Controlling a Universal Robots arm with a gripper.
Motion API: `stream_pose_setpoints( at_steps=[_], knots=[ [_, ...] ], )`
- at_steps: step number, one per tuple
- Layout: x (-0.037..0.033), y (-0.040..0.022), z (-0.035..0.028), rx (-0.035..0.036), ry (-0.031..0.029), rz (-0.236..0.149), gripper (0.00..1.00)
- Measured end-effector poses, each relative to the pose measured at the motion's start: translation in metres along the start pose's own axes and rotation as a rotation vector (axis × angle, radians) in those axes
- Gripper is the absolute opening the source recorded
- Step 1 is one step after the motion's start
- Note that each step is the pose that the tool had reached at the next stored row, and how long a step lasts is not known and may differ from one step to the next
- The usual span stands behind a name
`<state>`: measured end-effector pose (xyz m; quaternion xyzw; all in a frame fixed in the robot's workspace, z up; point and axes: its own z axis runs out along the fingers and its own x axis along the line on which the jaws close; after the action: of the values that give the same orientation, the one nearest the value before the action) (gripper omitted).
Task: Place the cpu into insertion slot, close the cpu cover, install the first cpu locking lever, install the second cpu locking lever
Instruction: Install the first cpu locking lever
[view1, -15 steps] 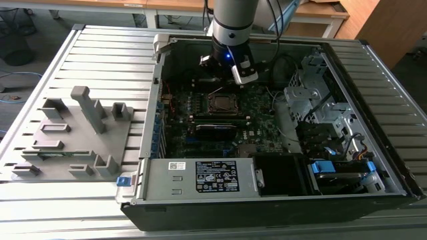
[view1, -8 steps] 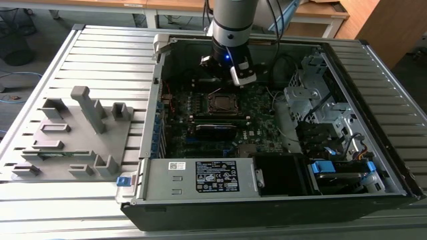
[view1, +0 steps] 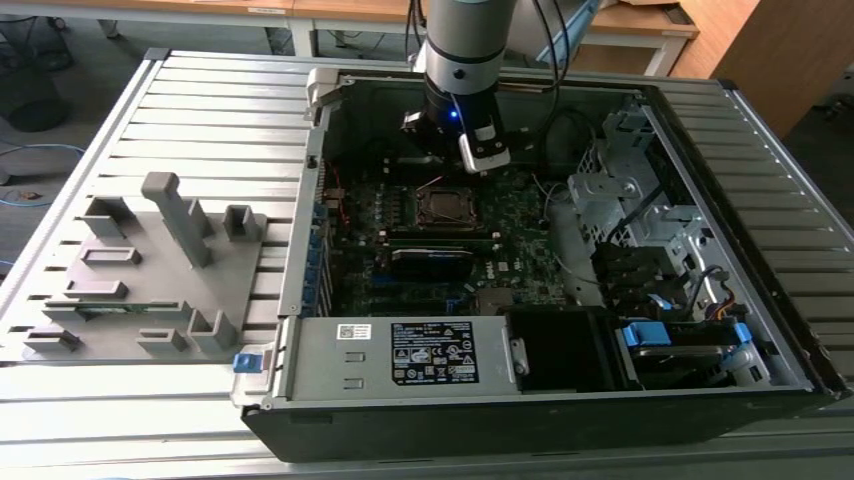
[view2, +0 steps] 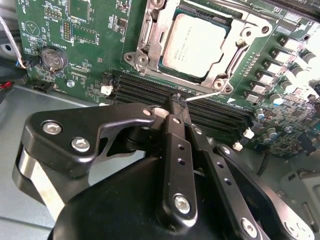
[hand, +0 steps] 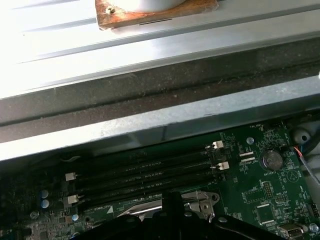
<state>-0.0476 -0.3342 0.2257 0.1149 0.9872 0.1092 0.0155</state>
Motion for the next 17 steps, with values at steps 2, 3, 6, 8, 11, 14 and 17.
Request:
stream_pose_setpoints(
  at_steps=[2, 3, 6, 8, 11, 14, 17],
  knots=[
    [0.0000, 0.0002, 0.0001, 0.0000, -0.0001, 0.000, 0.11],
    [0.0002, 0.0007, 0.0002, -0.0005, 0.0000, 0.000, 0.11],
    [0.0005, 0.0017, 0.0007, -0.0021, 0.0002, 0.000, 0.11],
    [0.0006, 0.0019, 0.0012, -0.0033, -0.0005, 0.001, 0.11],
    [0.0007, 0.0018, 0.0028, -0.0055, -0.0049, 0.003, 0.11],
    [0.0007, 0.0013, 0.0050, -0.0070, -0.0108, 0.005, 0.11],
    [0.0007, 0.0013, 0.0055, -0.0070, -0.0117, 0.006, 0.11]
  ],
)
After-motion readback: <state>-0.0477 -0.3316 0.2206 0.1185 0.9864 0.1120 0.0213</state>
